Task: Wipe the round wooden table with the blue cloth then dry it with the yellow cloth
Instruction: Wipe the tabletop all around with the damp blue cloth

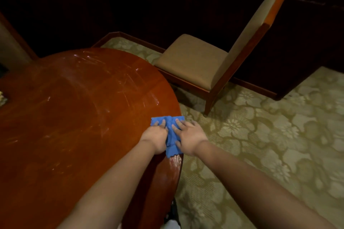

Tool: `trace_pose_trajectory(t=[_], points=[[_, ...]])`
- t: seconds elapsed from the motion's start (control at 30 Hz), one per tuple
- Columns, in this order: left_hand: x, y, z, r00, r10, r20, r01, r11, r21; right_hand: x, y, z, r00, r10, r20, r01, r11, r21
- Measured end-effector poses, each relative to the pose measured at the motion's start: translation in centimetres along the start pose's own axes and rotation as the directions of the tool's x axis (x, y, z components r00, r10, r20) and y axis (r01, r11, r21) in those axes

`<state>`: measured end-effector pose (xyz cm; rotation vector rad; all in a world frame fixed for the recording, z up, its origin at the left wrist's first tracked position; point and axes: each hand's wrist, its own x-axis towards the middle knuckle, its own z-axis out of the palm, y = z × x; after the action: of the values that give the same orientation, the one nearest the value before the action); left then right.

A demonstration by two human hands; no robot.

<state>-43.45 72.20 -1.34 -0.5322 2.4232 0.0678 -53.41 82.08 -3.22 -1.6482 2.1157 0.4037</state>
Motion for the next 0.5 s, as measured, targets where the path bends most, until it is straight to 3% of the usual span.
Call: trace_pose_trajectory(t=[0.23,0.5], points=[[4.1,-2.5,-2.0,0.999,-0.022,-0.04,0.021,1.0,-0.019,4.3,1.7,-2.0,0.998,0.045,-0.045,-0.042,0.998,0.049],[-0.6,-0.9,0.4,1.0,-0.012,-0.025,0.011,1.0,-0.021,-0.4,-0.7,0.4,0.997,0.041,-0.069,-0.034,0.995,0.093]])
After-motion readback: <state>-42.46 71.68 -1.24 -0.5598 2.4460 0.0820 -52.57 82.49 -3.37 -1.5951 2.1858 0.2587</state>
